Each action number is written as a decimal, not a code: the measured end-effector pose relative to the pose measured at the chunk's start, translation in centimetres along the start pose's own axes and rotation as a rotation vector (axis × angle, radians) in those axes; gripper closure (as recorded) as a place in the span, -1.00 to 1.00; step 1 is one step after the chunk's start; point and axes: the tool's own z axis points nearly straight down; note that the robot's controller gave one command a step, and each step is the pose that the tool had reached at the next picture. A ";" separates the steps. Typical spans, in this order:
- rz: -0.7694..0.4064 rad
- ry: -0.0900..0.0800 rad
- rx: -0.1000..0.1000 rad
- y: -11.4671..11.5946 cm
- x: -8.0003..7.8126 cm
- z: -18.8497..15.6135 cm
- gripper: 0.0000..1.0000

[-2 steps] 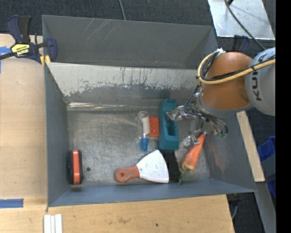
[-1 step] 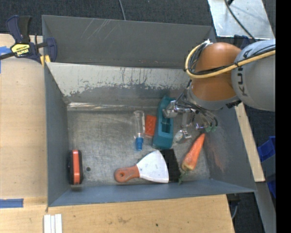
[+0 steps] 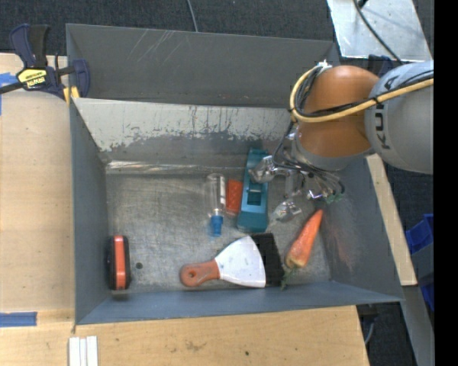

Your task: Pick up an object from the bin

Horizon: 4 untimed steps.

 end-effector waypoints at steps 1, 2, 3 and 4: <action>0.116 0.000 -0.009 1.7 -0.9 0.0 -1.00; 0.059 -0.019 -0.005 3.3 -1.7 0.3 1.00; 0.063 -0.021 -0.010 2.8 -1.6 0.3 1.00; 0.223 -0.014 -0.007 3.4 -2.1 0.2 1.00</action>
Offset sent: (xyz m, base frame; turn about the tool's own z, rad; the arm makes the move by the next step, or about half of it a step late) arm -0.0027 0.0733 -0.0260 -0.0253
